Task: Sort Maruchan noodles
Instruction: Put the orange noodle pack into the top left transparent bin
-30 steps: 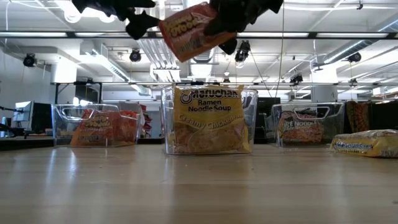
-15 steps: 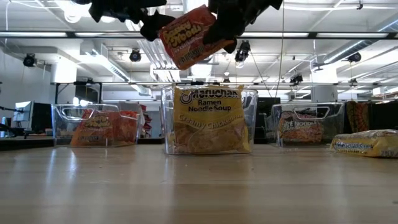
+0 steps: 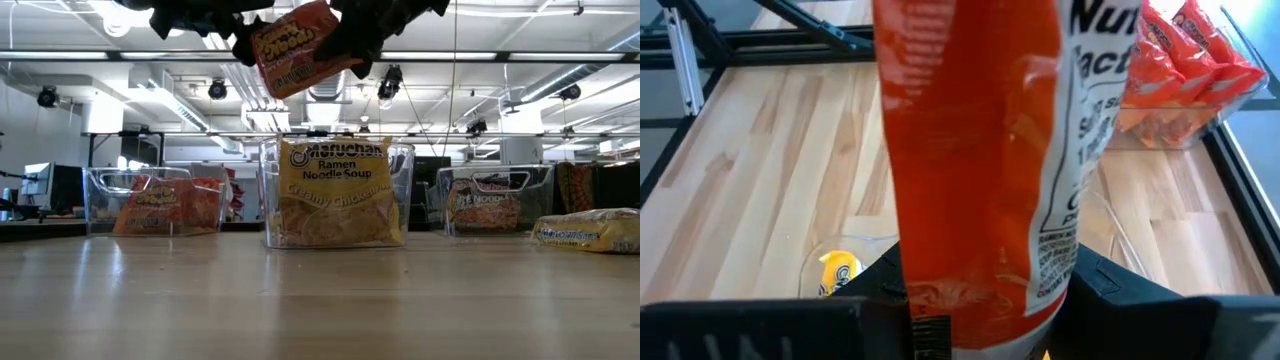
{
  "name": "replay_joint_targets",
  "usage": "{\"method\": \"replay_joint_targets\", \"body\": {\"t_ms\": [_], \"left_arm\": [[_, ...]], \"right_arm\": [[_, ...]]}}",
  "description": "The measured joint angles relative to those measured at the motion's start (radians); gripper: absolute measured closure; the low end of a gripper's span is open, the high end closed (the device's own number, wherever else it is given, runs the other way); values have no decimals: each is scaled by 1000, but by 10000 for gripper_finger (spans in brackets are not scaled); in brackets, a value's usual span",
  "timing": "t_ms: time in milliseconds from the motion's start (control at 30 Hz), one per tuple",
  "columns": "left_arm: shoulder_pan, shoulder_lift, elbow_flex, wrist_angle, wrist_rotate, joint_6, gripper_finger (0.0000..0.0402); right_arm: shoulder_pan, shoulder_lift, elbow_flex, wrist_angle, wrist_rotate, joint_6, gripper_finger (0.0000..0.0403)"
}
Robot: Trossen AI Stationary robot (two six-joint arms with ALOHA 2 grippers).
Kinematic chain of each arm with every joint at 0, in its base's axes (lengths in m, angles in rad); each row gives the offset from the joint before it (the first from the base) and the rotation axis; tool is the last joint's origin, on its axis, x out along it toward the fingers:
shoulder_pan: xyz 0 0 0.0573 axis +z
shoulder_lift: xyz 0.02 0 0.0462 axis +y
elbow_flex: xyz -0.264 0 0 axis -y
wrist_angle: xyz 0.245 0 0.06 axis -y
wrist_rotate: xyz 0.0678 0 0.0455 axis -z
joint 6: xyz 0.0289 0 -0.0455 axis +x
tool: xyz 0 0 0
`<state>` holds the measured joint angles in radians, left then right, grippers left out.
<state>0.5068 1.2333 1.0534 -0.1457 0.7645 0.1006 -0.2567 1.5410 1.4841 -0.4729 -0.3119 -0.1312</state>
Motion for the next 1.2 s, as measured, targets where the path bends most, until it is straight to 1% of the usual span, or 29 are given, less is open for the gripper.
{"method": "replay_joint_targets", "body": {"t_ms": [100,233,567,700,833,1033,1133,1200], "left_arm": [[0,-10,-1,30,-22,-1,156],[1,-15,-1,41,-25,-1,156],[-2,36,-1,31,-22,-27,156],[-2,36,-1,31,-22,-31,165],[-1,35,-1,22,-22,-35,191],[-2,36,-1,13,-13,-42,263],[-2,36,-1,7,-12,-61,297],[-1,36,-1,2,-12,-65,313]], "right_arm": [[2,0,1,-3,-2,-2,284],[3,0,2,-11,-4,-2,284],[4,0,2,51,-2,-1,284],[4,0,2,64,-2,-1,284],[8,0,2,64,-2,-1,284],[17,0,2,62,-9,-6,282],[18,0,2,59,-9,20,272],[19,0,2,58,-9,34,262]]}}
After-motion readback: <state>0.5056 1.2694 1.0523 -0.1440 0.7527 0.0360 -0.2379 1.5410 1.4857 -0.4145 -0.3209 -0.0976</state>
